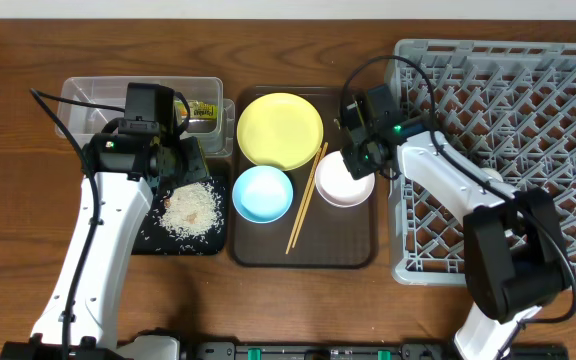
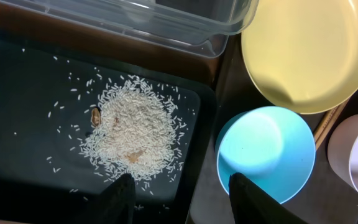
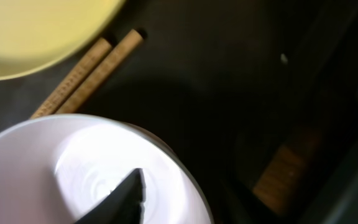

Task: Sort waste into correct bins and load items into the dishwasher rack
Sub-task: 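Grasp the pink bowl with the right gripper and lift, then place the pink bowl upright-tilted into the rack's back corner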

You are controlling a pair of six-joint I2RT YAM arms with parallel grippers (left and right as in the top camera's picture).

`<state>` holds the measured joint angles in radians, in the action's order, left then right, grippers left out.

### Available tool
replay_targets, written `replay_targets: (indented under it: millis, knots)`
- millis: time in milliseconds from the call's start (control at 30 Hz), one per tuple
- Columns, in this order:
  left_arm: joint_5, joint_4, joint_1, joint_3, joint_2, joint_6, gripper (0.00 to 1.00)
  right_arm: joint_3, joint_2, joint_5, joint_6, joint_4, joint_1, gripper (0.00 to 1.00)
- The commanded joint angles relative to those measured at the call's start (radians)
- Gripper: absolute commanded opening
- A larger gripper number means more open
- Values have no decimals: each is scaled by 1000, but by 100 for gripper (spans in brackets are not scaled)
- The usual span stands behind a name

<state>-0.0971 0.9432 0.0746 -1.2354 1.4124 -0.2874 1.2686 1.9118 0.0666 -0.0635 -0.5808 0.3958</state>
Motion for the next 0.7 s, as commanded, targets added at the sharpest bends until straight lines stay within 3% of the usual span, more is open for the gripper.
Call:
replay_targets:
  millis: [0,133,367,667]
  knots:
    - [20,6,-3,-6,-8,2,52,6,6,-18,-1,-2,17,27]
    - [20,6,-3,-6,-8,2,51,6,6,-18,-1,-11,17,1]
    - [19,6,-3,-6,-8,2,51,9,-47,-107,25,-63,6,1]
    - [19,6,-3,-6,-8,2,52,11,-346,-307,21,0,-24,1]
